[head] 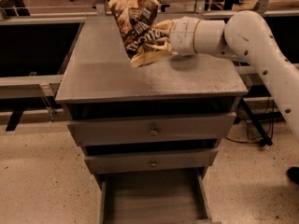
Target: Pick brown chip bag from bottom drawer and place on counter
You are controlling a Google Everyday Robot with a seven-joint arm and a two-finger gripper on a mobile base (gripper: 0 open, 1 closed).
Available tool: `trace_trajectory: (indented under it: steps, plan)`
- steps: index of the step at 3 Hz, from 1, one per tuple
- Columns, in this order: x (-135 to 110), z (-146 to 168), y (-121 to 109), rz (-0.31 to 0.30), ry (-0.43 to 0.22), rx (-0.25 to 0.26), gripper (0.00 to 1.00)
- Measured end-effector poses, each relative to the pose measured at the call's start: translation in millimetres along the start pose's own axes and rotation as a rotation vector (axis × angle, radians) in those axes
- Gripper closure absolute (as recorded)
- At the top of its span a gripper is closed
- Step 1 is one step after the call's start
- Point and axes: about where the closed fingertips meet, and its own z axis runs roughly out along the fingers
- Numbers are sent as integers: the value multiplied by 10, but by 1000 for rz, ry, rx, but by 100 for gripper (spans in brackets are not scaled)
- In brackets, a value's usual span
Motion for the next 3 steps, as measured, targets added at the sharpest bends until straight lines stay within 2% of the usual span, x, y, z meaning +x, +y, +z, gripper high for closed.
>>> trace_trajectory:
  steps: [1, 2, 3]
  plan:
    - [0, 0, 0, 0, 0, 0, 15]
    - [0, 0, 0, 0, 0, 0, 0]
    - [0, 1, 0, 0, 0, 0, 0]
